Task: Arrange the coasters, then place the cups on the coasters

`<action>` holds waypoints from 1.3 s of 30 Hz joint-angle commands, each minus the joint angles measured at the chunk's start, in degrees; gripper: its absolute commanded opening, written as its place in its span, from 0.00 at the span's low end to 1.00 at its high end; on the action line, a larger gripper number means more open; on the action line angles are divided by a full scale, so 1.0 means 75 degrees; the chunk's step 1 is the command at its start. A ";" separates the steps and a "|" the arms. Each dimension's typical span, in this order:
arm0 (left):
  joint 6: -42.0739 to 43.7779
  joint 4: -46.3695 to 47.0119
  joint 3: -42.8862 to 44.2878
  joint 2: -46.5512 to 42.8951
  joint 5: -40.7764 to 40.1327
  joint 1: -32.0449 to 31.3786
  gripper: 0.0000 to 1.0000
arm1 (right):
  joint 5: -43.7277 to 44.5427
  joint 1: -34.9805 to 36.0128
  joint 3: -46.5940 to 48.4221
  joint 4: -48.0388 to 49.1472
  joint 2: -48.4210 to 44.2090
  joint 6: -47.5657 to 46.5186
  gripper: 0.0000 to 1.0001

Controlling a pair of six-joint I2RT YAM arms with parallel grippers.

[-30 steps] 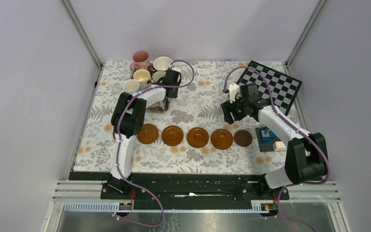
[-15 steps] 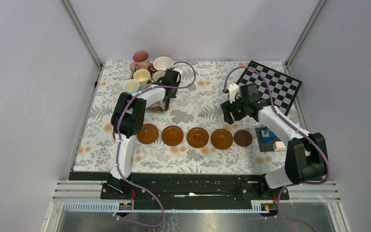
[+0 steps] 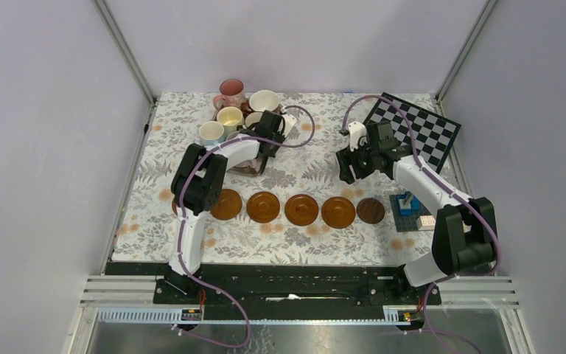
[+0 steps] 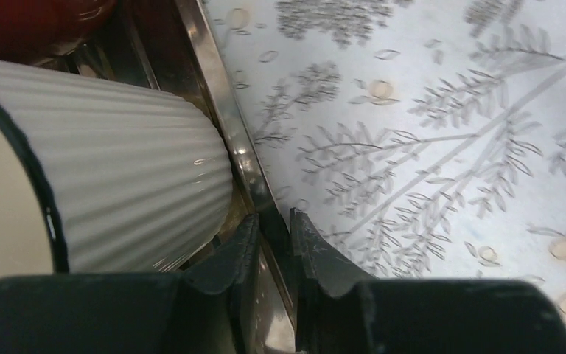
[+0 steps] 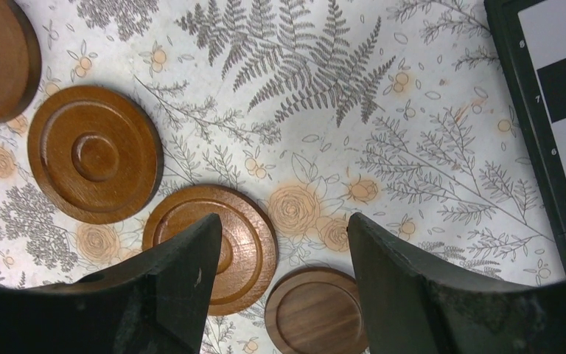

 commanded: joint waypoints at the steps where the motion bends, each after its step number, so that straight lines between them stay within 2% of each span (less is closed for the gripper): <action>1: 0.0931 -0.1381 -0.0330 -0.0030 0.2128 -0.0811 0.00 | -0.0289 -0.0043 0.0637 0.0016 0.0174 0.0318 0.70; 5: 0.1750 -0.2027 -0.0300 -0.0146 0.2406 -0.0850 0.00 | -0.0334 -0.0051 0.0801 0.0106 0.0369 0.0555 0.71; 11: 0.3352 -0.2639 -0.0608 -0.0399 0.2122 -0.0853 0.00 | -0.0357 -0.0063 0.1205 0.0213 0.0897 0.1022 0.71; 23: 0.5659 -0.2296 -0.1379 -0.0846 0.1460 -0.0342 0.00 | -0.0381 -0.0055 0.2205 0.0640 0.1988 0.1750 0.72; 27: 0.5837 -0.2295 -0.1458 -0.1012 0.1520 -0.0275 0.00 | -0.0295 -0.0052 0.2706 0.0735 0.2407 0.1878 0.73; 29: 0.5608 -0.2220 -0.1438 -0.1244 0.1762 -0.0346 0.04 | -0.0286 -0.0053 0.2966 0.0778 0.2626 0.1926 0.73; 33: 0.4635 -0.2067 -0.1200 -0.1727 0.1937 -0.0755 0.19 | -0.0323 -0.0052 0.3571 0.0812 0.3144 0.2112 0.73; 37: 0.3389 -0.2072 -0.0766 -0.2308 0.2573 -0.0878 0.46 | -0.0406 -0.0048 0.4218 0.0895 0.3691 0.2456 0.73; 39: 0.2776 -0.2040 -0.0648 -0.2714 0.2887 -0.0856 0.52 | -0.0474 -0.0040 0.4500 0.1001 0.3963 0.2579 0.73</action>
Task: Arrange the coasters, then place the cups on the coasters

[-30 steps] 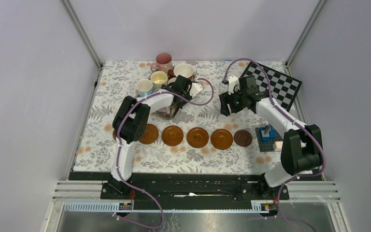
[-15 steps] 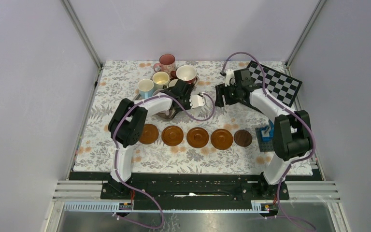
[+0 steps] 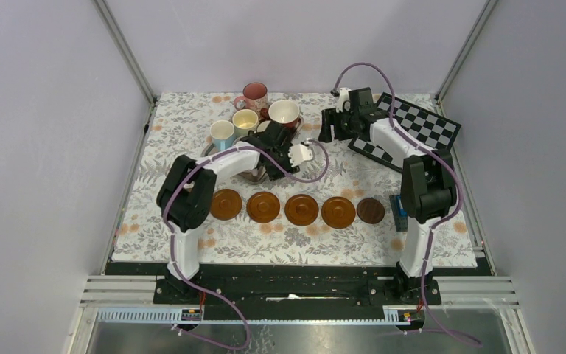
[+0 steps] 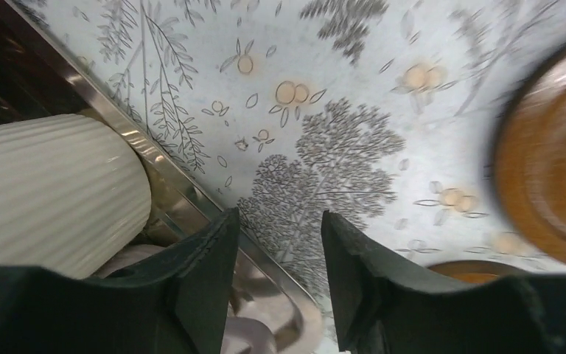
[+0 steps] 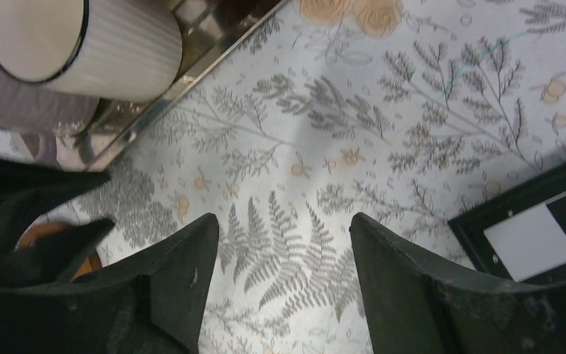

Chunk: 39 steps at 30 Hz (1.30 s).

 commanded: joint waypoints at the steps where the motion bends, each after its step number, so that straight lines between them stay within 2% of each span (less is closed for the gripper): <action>1: -0.1806 0.0079 0.0516 -0.1373 0.1053 0.0023 0.53 | -0.0176 -0.0026 0.0854 0.0388 0.0578 0.0466 0.73; 6: -0.4094 0.1116 -0.0366 -0.2860 0.2386 0.1145 0.55 | -0.0273 0.0054 0.1719 0.0561 0.1306 0.0741 0.73; 9: -0.5380 0.1972 -0.1306 -0.3992 0.2675 0.2013 0.56 | -0.0231 0.0169 0.2076 0.0772 0.1709 0.0867 0.73; 11: -0.6205 0.2545 -0.1897 -0.4607 0.2644 0.2626 0.60 | -0.0216 0.0228 0.2299 0.0957 0.2005 0.1039 0.74; 15: -0.7829 0.2841 -0.2343 -0.5039 0.2776 0.4169 0.61 | -0.0166 0.0277 0.2935 0.1108 0.2738 0.1420 0.73; 18: -0.8882 0.3317 -0.2869 -0.5143 0.3306 0.5428 0.61 | -0.0296 0.0294 0.3600 0.1037 0.3330 0.1724 0.68; 20: -0.9110 0.3383 -0.3093 -0.5065 0.3591 0.5998 0.61 | -0.0470 0.0297 0.3999 0.1043 0.3722 0.1948 0.66; 22: -0.9144 0.3278 -0.3205 -0.4934 0.3561 0.6212 0.60 | -0.0579 0.0289 0.4287 0.1101 0.3982 0.2163 0.65; 30: -0.9094 0.2821 -0.3375 -0.4281 0.1990 0.6398 0.60 | -0.0794 0.0287 0.5766 0.0872 0.5104 0.2685 0.61; 39: -0.9501 0.2753 -0.3361 -0.3178 0.1970 0.6754 0.60 | -0.0858 0.0285 0.6199 0.1109 0.5577 0.3119 0.59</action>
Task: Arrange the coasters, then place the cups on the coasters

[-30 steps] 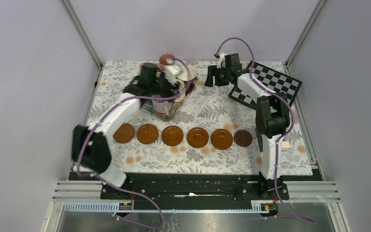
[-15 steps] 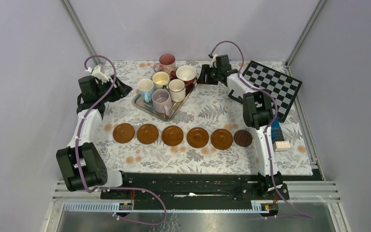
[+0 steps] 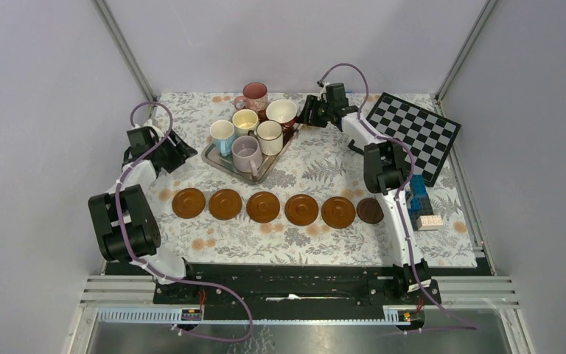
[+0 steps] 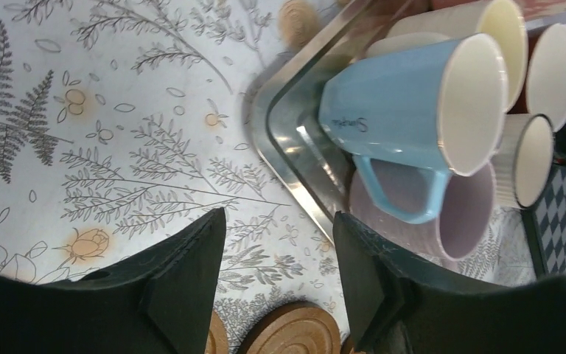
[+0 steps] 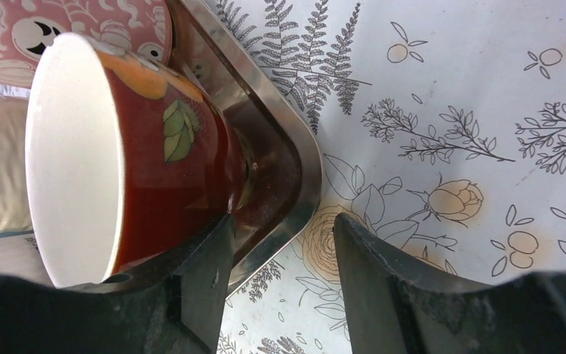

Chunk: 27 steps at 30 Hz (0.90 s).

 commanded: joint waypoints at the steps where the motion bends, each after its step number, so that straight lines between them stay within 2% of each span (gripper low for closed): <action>1: -0.0270 0.0239 0.0018 0.0257 -0.0164 0.0009 0.59 | -0.0242 0.0057 0.0422 0.0283 0.0187 0.0390 0.59; 5: -0.0343 0.0231 0.0010 0.0595 -0.0216 0.0017 0.59 | -0.0155 0.0058 0.0408 0.0306 0.0323 0.0370 0.57; 10: -0.0335 0.0304 0.0044 0.0890 -0.0300 0.0008 0.59 | -0.0181 0.0055 0.0366 0.0288 0.0413 0.0414 0.49; 21: -0.0419 0.0330 0.0413 0.1773 -0.0273 -0.0081 0.59 | -0.0332 0.0014 -0.0211 0.0418 0.0319 0.0928 0.42; 27: -0.0457 0.0396 0.0621 0.2174 -0.0180 -0.0222 0.58 | -0.0535 -0.0024 -0.0428 0.0510 0.0321 0.1179 0.31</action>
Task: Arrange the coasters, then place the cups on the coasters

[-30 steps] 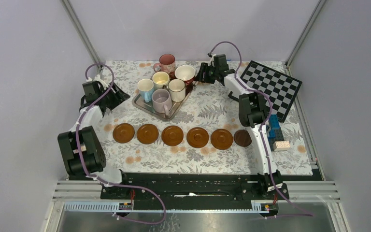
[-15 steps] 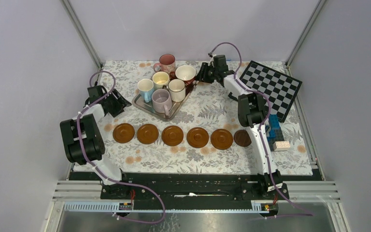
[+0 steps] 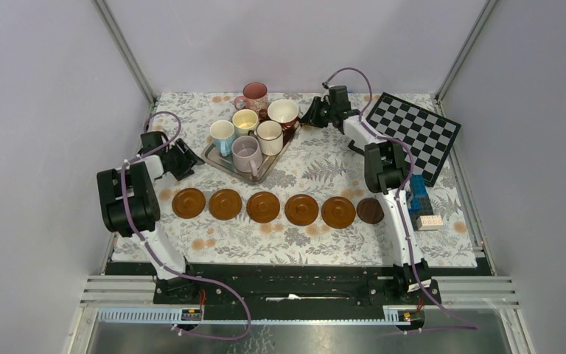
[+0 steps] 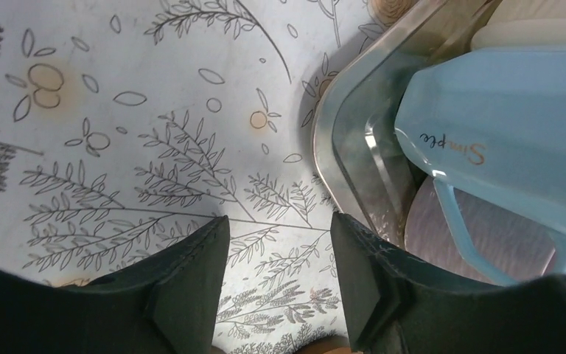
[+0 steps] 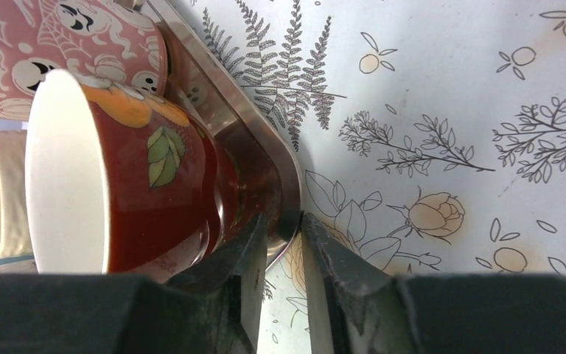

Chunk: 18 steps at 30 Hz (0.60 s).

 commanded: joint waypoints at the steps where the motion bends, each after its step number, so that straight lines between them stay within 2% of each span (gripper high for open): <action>1: -0.0095 0.0324 0.0387 0.0312 0.0056 -0.0112 0.57 | -0.0419 0.0064 -0.0347 -0.0177 0.0053 0.0362 0.28; 5: -0.0167 0.0447 0.0639 0.0664 0.0340 -0.0202 0.53 | -0.0611 0.0009 -0.0578 -0.0023 0.0008 0.0518 0.18; 9: -0.0093 0.0455 0.0890 0.0922 0.0358 -0.0405 0.51 | -0.0682 -0.0025 -0.0921 0.0207 -0.0116 0.0571 0.01; 18: -0.0042 0.0476 0.1200 0.1335 0.0350 -0.0596 0.49 | -0.0818 -0.0097 -0.1937 0.1069 -0.0576 0.0731 0.00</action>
